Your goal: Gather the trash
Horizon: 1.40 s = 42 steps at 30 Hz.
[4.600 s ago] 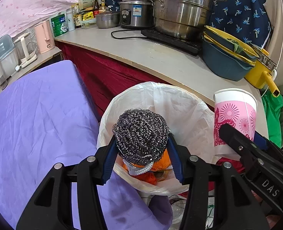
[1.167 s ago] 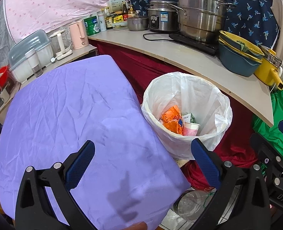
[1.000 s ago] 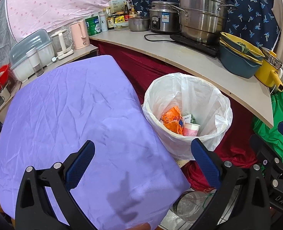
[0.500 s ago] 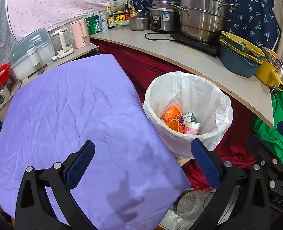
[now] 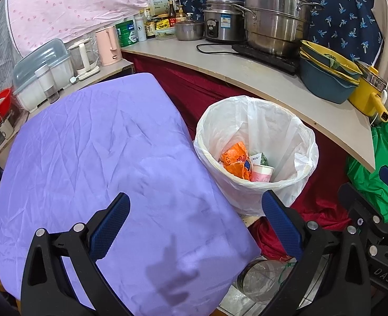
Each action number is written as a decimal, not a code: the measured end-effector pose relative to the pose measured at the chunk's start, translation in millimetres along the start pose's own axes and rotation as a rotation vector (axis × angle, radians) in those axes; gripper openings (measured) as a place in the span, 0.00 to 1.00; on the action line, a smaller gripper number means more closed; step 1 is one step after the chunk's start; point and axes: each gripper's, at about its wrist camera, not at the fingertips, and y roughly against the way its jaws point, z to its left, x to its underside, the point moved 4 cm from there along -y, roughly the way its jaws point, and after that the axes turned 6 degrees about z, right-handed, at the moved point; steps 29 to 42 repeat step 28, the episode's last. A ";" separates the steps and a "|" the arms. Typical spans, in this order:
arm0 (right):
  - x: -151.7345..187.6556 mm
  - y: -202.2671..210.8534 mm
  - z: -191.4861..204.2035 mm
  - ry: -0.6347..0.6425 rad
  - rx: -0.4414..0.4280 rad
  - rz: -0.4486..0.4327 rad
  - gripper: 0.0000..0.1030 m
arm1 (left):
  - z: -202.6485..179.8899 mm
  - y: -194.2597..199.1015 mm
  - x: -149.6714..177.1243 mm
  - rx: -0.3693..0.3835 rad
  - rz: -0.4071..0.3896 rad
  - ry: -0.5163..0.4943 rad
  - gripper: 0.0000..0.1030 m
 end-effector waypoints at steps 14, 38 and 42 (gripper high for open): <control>0.9 -0.4 -3.4 -0.003 0.001 0.005 0.94 | -4.1 -1.6 1.6 0.010 0.001 -0.022 0.93; 3.0 -5.2 -5.0 -0.009 0.005 0.011 0.94 | -1.9 -4.4 1.5 0.009 0.007 -0.022 0.93; 3.0 -5.2 -5.0 -0.009 0.005 0.011 0.94 | -1.9 -4.4 1.5 0.009 0.007 -0.022 0.93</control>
